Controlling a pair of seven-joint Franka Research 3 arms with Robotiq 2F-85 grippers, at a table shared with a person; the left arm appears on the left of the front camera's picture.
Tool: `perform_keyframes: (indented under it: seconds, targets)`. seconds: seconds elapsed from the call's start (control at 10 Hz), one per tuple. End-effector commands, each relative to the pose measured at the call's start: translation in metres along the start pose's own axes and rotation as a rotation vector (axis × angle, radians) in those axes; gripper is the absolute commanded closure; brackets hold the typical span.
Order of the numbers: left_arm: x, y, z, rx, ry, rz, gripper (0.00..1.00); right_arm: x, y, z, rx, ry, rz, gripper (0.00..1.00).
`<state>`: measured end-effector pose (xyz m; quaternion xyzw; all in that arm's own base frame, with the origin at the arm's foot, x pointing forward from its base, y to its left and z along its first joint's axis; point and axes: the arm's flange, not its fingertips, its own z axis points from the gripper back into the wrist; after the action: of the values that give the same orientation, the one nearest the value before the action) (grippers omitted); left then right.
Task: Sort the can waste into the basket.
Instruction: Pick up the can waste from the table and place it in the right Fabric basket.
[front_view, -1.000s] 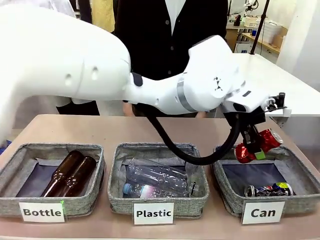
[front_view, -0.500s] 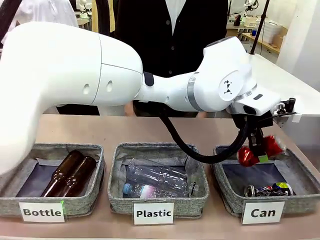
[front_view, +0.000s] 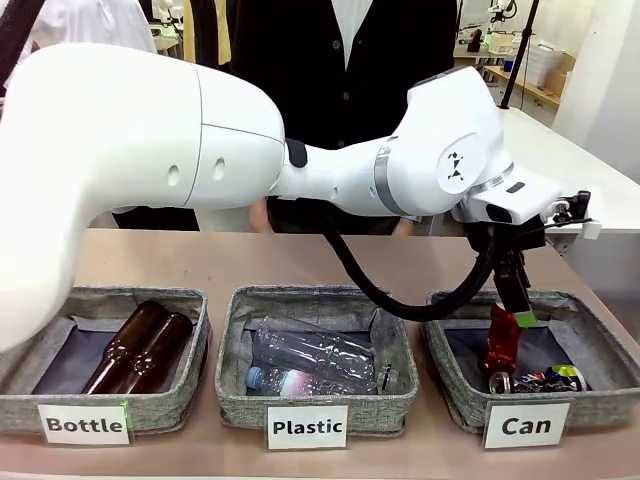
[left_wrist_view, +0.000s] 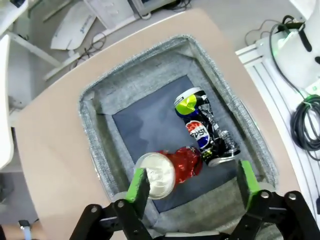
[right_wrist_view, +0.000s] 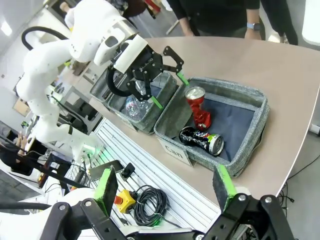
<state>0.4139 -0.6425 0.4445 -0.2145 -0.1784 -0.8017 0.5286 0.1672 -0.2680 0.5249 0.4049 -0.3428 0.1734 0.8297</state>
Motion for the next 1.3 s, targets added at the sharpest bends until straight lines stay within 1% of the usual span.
perform_keyframes:
  seconds: [0.0,0.1,0.2,0.3,0.4,0.5,0.6,0.7,0.8,0.9,1.0,1.1,1.2]
  targets:
    - [-0.005,-0.007,0.031,-0.005,-0.015,0.041,0.00,0.002,0.004,0.002,-0.003,-0.002,-0.006,0.00]
    - [-0.022,-0.021,0.059,-0.021,-0.044,0.081,0.00,0.000,0.000,0.000,0.000,0.000,0.000,0.00]
    - [-0.046,-0.040,0.091,-0.028,-0.069,0.157,0.00,0.016,-0.001,-0.008,0.050,-0.014,0.052,0.00]
    - [-0.079,-0.066,0.129,-0.003,-0.081,0.257,0.00,0.037,-0.005,-0.034,0.105,0.002,0.104,0.00]
    - [-0.113,-0.090,0.162,0.028,-0.094,0.358,0.00,0.052,-0.008,-0.064,0.132,0.028,0.139,0.00]
    - [-0.150,-0.116,0.195,0.034,-0.120,0.461,0.00,0.062,-0.007,-0.097,0.234,0.042,0.164,0.00]
    - [-0.190,-0.139,0.225,0.034,-0.159,0.566,0.00,0.070,-0.008,-0.129,0.280,0.051,0.186,0.00]
    - [-0.234,-0.168,0.263,0.041,-0.253,0.701,0.00,0.077,-0.007,-0.164,0.331,0.032,0.198,0.00]
    - [-0.275,-0.192,0.295,0.094,-0.326,0.820,0.00,0.077,-0.008,-0.198,0.335,0.032,0.195,0.00]
    - [-0.310,-0.214,0.325,0.109,-0.373,0.916,0.00,0.077,-0.004,-0.233,0.383,0.036,0.177,0.00]
    - [-0.344,-0.234,0.346,0.127,-0.388,1.027,0.00,0.079,-0.003,-0.262,0.441,0.015,0.147,0.00]
    - [-0.379,-0.256,0.354,0.117,-0.451,1.113,0.00,0.080,-0.004,-0.280,0.508,-0.006,0.096,0.00]
    - [-0.415,-0.275,0.353,0.091,-0.525,1.180,0.00,0.078,-0.009,-0.292,0.582,0.007,-0.001,0.00]
